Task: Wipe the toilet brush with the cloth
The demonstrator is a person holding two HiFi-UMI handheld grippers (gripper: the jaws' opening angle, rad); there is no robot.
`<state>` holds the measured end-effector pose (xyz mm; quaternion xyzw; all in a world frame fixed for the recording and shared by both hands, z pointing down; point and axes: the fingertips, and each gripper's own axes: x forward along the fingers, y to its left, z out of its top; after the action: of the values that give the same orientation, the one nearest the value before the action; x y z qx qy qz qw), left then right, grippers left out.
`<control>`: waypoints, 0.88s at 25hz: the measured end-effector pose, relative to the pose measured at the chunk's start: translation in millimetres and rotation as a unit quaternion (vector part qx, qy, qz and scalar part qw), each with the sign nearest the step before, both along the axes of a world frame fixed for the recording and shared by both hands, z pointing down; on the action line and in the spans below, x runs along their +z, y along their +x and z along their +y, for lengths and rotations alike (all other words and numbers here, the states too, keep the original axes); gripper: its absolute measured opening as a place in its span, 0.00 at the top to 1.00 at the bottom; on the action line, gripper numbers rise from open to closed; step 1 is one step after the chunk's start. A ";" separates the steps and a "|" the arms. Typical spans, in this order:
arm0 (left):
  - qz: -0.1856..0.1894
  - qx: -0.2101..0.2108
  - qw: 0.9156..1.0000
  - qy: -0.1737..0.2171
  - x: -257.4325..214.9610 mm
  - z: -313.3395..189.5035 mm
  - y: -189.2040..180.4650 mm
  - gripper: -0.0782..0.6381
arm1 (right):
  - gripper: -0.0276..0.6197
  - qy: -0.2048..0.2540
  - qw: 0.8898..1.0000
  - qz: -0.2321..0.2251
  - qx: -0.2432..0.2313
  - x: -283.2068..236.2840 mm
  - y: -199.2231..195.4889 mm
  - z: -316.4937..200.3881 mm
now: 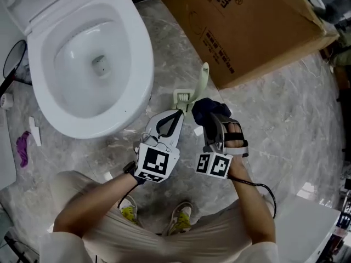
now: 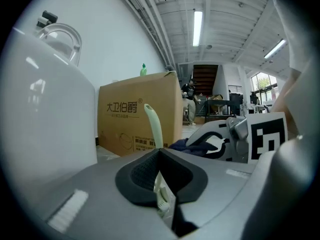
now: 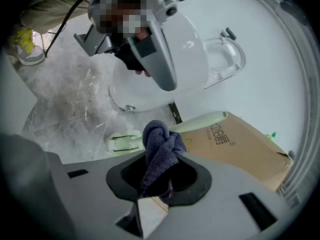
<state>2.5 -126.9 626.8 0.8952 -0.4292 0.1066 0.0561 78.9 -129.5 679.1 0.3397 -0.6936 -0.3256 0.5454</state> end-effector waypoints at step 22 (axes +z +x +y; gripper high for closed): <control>-0.023 -0.022 0.999 -0.020 21.7 5.2 -18.9 0.89 | 0.80 0.152 0.984 -0.096 -0.014 -83.9 -27.9 -28.7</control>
<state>-16.4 -121.6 648.5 0.8817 -0.4474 0.1347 0.0660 51.0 -158.2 595.2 0.4386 -0.6901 -0.4005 0.4135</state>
